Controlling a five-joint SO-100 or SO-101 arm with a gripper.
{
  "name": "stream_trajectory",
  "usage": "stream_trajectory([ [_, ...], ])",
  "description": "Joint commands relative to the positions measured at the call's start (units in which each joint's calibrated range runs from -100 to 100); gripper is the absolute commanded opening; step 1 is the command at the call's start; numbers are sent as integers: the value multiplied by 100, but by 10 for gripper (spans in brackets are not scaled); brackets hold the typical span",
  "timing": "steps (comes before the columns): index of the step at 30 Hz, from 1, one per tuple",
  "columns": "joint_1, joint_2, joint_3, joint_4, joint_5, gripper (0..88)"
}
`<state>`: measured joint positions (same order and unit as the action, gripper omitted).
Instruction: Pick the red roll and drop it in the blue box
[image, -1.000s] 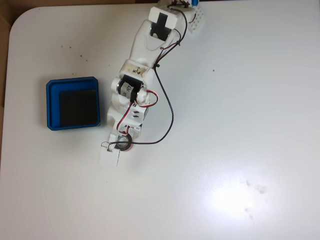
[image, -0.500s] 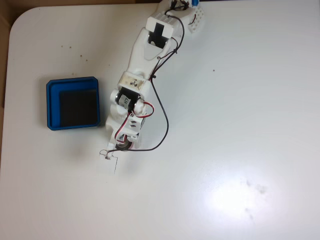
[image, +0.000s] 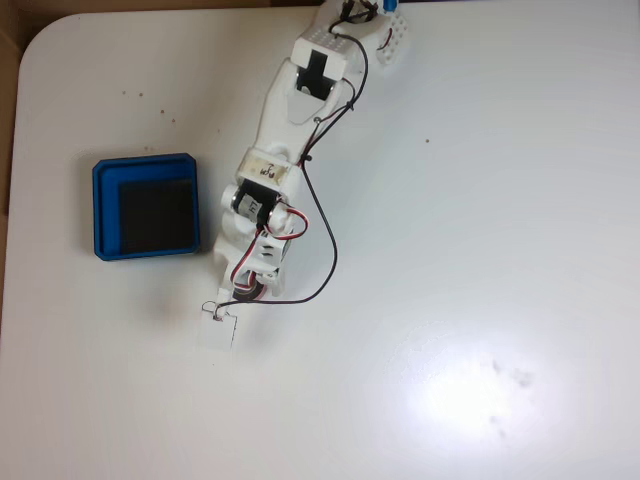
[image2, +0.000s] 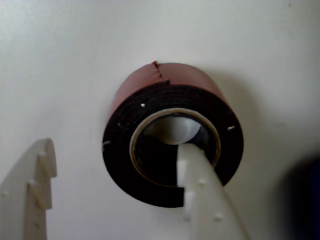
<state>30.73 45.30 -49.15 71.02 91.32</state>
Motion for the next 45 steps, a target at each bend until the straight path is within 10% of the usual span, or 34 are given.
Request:
stream_trajectory([
  [1, 78, -74, -314, -97, -8, 228],
  [45, 88, 269, -314, -97, 53, 221],
])
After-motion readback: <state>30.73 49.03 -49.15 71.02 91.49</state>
